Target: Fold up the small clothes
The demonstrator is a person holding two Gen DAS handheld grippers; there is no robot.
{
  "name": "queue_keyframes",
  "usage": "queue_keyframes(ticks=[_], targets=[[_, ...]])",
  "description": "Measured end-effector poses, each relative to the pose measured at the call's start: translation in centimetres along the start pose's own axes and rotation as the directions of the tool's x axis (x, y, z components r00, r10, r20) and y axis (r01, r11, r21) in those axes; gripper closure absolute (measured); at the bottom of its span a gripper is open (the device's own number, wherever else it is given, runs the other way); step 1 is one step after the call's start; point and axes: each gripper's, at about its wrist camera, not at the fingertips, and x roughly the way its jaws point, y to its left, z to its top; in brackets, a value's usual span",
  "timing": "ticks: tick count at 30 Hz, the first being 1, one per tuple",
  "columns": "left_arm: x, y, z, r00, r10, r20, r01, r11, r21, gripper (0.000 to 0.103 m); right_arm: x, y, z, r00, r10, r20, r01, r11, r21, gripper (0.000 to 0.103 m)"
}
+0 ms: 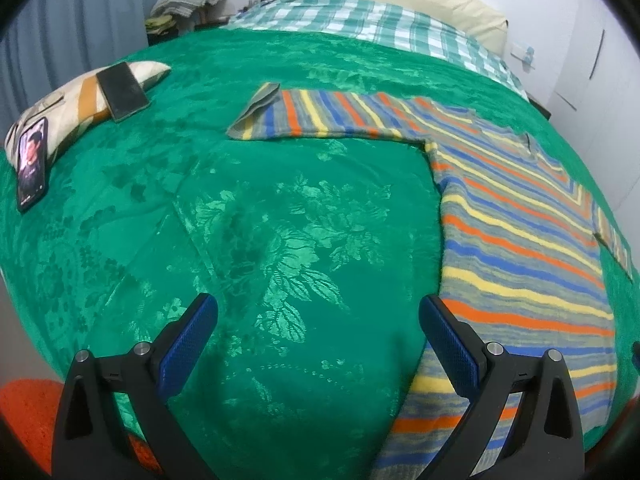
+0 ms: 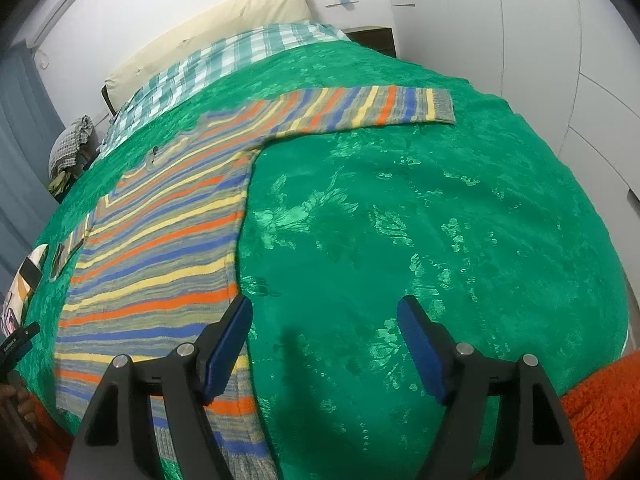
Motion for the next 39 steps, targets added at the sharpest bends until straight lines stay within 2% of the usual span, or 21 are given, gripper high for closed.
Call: queue_keyframes(ticks=[14,17,20,23,25,27,29,31,33,35,37,39], targets=[[0.0,0.0,0.0,1.0,0.007,0.0,-0.007,1.0,0.001,0.002,0.1,0.0,0.0,1.0,0.0,-0.003,0.0,1.0,0.002,0.029],[-0.2,0.3,0.1,1.0,0.007,0.006,-0.007,1.0,-0.011,0.002,0.2,-0.1,0.3,0.999,0.03,-0.022,-0.03,0.999,0.026,0.029],[-0.3,0.8,0.2,1.0,0.007,0.009,-0.006,0.999,-0.031,0.002,0.3,-0.7,2.6,0.995,0.097,-0.018,-0.096,0.994,0.057,0.029],[0.2,1.1,0.1,1.0,0.016,-0.004,-0.016,0.999,-0.044,0.002,0.5,-2.7,7.1,0.995,0.086,0.056,-0.09,0.993,0.072,0.029],[0.4,1.0,0.1,1.0,0.026,-0.009,-0.027,0.999,-0.04,0.002,1.3,-5.7,11.0,0.991,0.07,0.111,-0.086,0.986,0.143,0.029],[0.5,0.8,0.1,0.999,0.037,-0.008,-0.038,0.999,-0.032,0.002,2.7,-8.6,13.9,0.992,0.045,0.117,-0.07,0.974,0.216,0.029],[0.7,0.6,0.0,0.999,0.045,-0.008,-0.045,0.999,-0.024,0.002,6.3,-12.2,17.2,0.997,0.069,0.039,-0.077,0.948,0.31,0.029],[0.8,0.4,-0.1,0.999,0.051,-0.012,-0.051,0.999,-0.017,0.002,9.4,-14.6,18.6,0.994,0.107,-0.034,-0.086,0.919,0.385,0.031],[1.0,0.2,-0.2,0.998,0.062,-0.019,-0.062,0.998,-0.005,0.002,11.4,-16.0,19.3,0.991,0.115,-0.069,-0.074,0.898,0.433,0.036],[1.2,0.1,-0.2,0.997,0.071,-0.024,-0.071,0.997,0.001,0.002,12.8,-16.7,19.7,0.992,0.087,-0.088,-0.039,0.895,0.445,0.037],[1.4,0.2,-0.2,0.997,0.077,-0.032,-0.077,0.997,0.001,0.002,13.7,-16.8,20.0,0.992,0.09,-0.091,-0.04,0.894,0.445,0.037],[1.9,0.1,-0.3,0.996,0.079,-0.047,-0.08,0.997,-0.002,0.002,14.9,-16.2,20.3,0.987,0.106,-0.119,-0.048,0.91,0.412,0.045]])
